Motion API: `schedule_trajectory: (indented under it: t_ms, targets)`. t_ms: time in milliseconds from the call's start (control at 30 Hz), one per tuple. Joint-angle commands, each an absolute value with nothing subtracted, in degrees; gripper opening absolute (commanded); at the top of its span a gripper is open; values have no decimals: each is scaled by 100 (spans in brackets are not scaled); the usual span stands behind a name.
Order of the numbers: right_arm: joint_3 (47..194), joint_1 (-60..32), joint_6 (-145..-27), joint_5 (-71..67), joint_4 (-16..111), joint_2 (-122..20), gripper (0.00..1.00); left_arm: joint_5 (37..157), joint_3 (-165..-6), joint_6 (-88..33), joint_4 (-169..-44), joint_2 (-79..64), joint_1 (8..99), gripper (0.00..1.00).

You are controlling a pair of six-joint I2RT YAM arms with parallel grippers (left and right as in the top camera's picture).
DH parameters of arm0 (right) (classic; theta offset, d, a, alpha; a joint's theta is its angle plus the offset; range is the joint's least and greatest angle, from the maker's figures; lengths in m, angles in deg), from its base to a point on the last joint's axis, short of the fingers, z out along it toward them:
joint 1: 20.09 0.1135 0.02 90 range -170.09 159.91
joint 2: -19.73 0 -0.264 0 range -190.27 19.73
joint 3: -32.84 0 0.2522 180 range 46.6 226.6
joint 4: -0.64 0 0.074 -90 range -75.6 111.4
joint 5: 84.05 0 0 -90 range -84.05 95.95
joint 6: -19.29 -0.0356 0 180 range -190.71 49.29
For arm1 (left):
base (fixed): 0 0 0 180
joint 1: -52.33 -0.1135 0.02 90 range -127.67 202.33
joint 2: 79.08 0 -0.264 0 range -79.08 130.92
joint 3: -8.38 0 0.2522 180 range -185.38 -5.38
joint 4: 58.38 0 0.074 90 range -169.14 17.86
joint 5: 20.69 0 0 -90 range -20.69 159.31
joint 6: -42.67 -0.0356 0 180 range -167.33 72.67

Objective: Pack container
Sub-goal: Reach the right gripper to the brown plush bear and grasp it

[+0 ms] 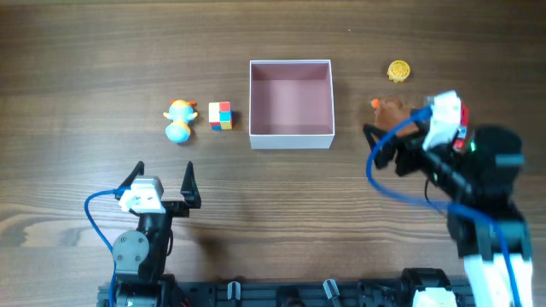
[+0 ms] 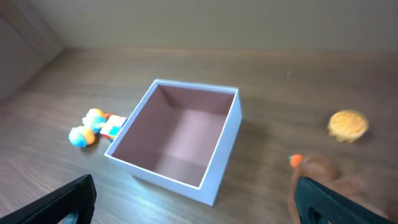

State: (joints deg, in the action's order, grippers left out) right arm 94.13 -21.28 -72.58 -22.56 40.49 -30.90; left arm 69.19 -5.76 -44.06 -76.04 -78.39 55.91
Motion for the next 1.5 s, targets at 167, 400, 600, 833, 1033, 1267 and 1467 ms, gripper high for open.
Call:
schedule_trajectory:
  t_ms: [167, 400, 600, 833, 1033, 1267, 1467]
  targets:
    - [10464, -2124, -8141, -532, 5385, -5005, 100, 7032, -570, -4500, -7650, -7892, 5536, 100]
    - [12064, -2124, -8108, 120, 6379, -6638, 100, 7032, -570, -4500, -7650, -7892, 5536, 100]
    - [12235, -2124, -7488, -29, 5975, -7274, 100, 7030, -570, -4500, -7650, -7892, 5536, 100]
    - [12235, -2126, -7343, 432, 5771, -7372, 100, 7030, -570, -4500, -7650, -7892, 5536, 100]
    - [12235, -2124, -6976, 467, 5911, -7383, 100, 7032, -570, -4500, -7650, -7892, 5536, 100]
    - [12235, -2126, -6462, 483, 5854, -7875, 100, 7032, -570, -4500, -7650, -7892, 5536, 100]
    - [12235, -2126, -6838, 966, 5828, -8430, 100, 7030, -570, -4500, -7650, -7892, 5536, 100]
